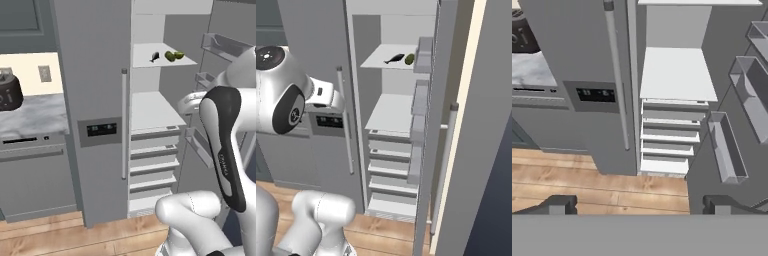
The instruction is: Open the fridge, remove the kiwi, cucumber, and fish, and place them on any counter.
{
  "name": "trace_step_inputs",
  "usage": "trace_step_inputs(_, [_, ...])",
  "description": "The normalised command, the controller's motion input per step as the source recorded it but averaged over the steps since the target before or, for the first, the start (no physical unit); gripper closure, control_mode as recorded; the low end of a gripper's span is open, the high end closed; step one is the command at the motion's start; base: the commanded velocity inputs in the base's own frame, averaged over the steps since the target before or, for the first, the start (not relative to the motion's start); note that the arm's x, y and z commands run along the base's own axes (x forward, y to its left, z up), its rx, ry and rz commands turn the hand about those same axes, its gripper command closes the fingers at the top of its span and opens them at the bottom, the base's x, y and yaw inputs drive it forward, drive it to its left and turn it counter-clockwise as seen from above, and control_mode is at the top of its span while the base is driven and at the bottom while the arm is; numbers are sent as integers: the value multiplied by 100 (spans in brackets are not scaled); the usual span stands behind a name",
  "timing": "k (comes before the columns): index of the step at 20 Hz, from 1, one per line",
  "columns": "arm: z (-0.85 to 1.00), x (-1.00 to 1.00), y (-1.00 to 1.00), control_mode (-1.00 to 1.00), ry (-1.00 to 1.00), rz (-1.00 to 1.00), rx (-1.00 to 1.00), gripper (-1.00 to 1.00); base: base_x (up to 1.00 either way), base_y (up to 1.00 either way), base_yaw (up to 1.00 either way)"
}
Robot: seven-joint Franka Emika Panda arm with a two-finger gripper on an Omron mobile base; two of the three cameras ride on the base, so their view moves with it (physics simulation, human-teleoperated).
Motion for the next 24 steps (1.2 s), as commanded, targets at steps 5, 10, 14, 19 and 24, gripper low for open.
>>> trace_step_inputs(5, [0,0,0,100,0,0,0,-100,51,-6,-4])
trace_step_inputs(10, [0,0,0,100,0,0,0,-100,57,-6,-4])
trace_step_inputs(14, [0,0,0,100,0,0,0,-100,59,-7,-4])
trace_step_inputs(19, [0,0,0,100,0,0,0,-100,61,-1,-3])
trace_step_inputs(24, [0,0,0,100,0,0,0,-100,62,-1,-2])
